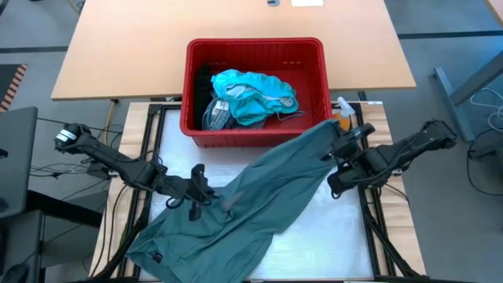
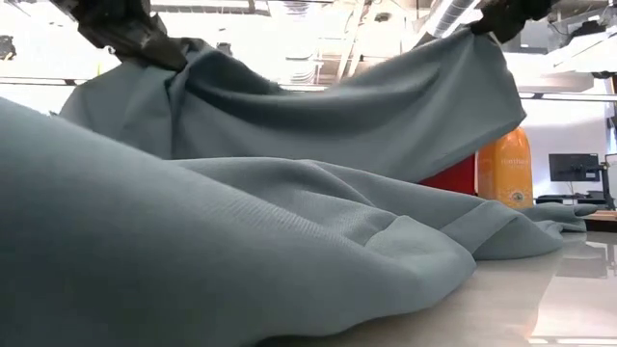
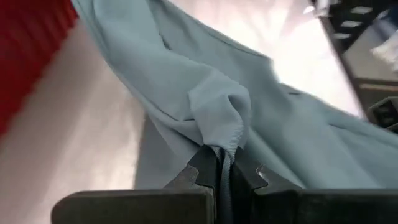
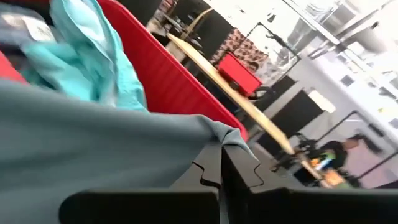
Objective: Fold Laundry from Bin
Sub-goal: Fold the light blue pants
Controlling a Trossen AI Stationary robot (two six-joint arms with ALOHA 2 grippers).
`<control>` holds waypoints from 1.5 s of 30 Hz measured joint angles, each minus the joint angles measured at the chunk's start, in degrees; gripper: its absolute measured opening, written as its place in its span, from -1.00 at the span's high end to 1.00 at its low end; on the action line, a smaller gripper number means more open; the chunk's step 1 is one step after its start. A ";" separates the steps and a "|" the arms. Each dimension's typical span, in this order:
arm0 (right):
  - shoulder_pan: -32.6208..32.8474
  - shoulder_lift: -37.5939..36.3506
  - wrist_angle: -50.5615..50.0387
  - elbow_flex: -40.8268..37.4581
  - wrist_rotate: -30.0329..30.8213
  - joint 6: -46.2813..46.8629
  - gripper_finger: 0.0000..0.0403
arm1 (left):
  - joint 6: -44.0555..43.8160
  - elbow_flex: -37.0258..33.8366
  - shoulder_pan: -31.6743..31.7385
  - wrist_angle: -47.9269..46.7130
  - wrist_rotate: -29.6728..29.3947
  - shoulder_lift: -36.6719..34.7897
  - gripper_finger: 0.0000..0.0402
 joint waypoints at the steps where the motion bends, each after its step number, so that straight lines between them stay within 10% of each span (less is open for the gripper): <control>1: -0.57 -0.27 -0.01 0.00 0.00 -1.11 0.88 | -0.54 -0.60 -0.01 1.77 0.09 0.00 1.00; 9: -2.98 -2.76 -0.45 0.00 -0.05 -1.72 0.88 | 2.32 -5.25 -2.01 21.30 5.72 5.66 0.64; 18: -2.74 -3.17 -1.79 0.00 -0.20 -1.92 0.88 | -0.56 -5.11 -4.56 16.26 7.34 8.88 0.08; 24: -2.72 -4.52 -2.15 0.00 -0.18 -2.02 0.88 | -5.06 -4.96 -6.39 6.15 8.53 1.59 0.05; 30: -1.26 -4.66 -1.32 0.00 -4.07 -1.54 0.88 | -19.25 -6.79 -6.45 -15.14 -2.26 -3.50 0.06; 45: 4.63 2.29 0.36 0.02 -26.60 -1.47 0.88 | -22.40 -20.07 -0.63 -5.09 -4.24 -2.86 0.07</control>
